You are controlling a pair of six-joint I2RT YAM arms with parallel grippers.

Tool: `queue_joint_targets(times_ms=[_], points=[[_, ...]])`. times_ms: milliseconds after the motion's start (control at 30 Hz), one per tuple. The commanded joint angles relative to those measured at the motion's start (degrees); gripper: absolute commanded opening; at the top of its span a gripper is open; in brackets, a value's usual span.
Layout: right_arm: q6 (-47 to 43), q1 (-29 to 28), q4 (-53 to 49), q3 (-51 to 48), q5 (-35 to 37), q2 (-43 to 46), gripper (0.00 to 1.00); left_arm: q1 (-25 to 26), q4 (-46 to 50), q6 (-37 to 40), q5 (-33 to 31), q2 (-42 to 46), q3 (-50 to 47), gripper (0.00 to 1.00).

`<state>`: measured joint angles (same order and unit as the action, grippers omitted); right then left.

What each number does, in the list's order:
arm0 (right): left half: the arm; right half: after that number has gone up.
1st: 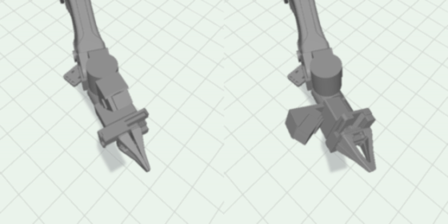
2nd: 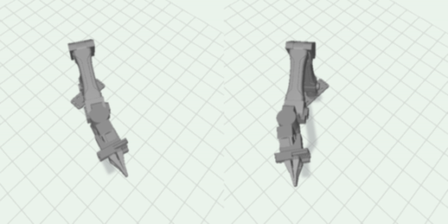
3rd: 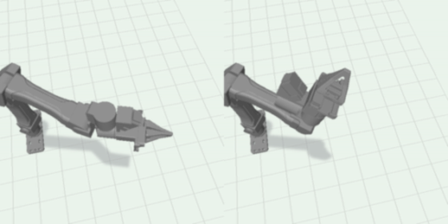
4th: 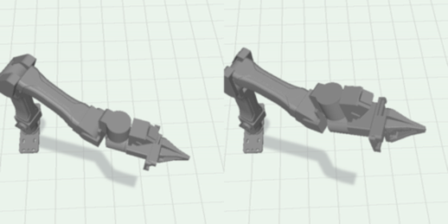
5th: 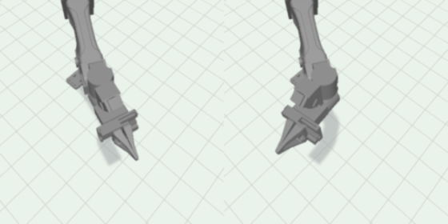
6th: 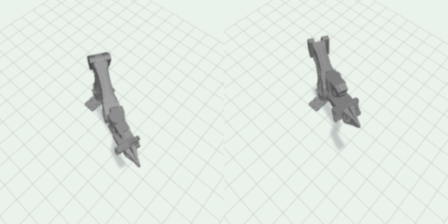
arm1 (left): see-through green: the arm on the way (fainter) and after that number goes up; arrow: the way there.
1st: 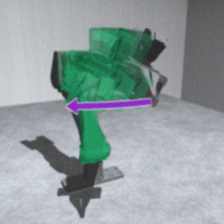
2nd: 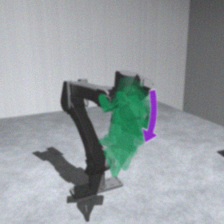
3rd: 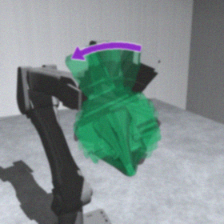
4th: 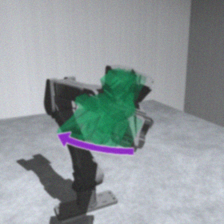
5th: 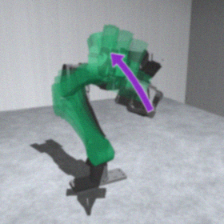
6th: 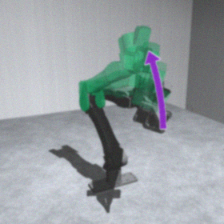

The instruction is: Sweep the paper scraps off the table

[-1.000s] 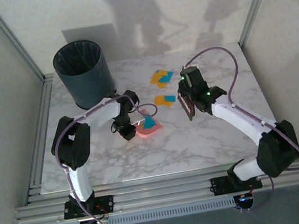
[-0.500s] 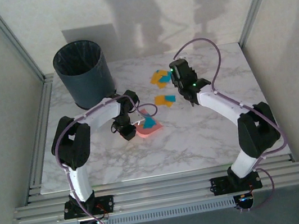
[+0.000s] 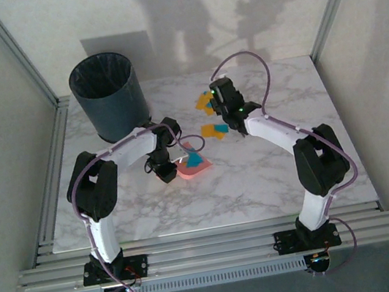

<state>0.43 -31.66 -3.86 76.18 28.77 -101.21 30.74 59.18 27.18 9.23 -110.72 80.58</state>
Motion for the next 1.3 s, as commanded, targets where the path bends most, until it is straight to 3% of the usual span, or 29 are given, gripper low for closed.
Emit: queue_joint_targets(times_ms=[0,600,1267], points=[[-2.3,-1.3,2.3,1.5,-2.9,-1.0,0.00,-0.4,1.8,-0.5,-0.7,-1.0,1.5,0.00],[-4.6,-7.9,-2.1,2.6,-8.5,-2.7,0.00,-0.4,3.2,-0.7,-0.3,-2.9,3.5,0.00],[-3.0,-12.7,-7.5,-2.5,-12.7,6.0,0.00,-0.8,3.6,-3.7,-1.6,-4.2,5.4,0.00]])
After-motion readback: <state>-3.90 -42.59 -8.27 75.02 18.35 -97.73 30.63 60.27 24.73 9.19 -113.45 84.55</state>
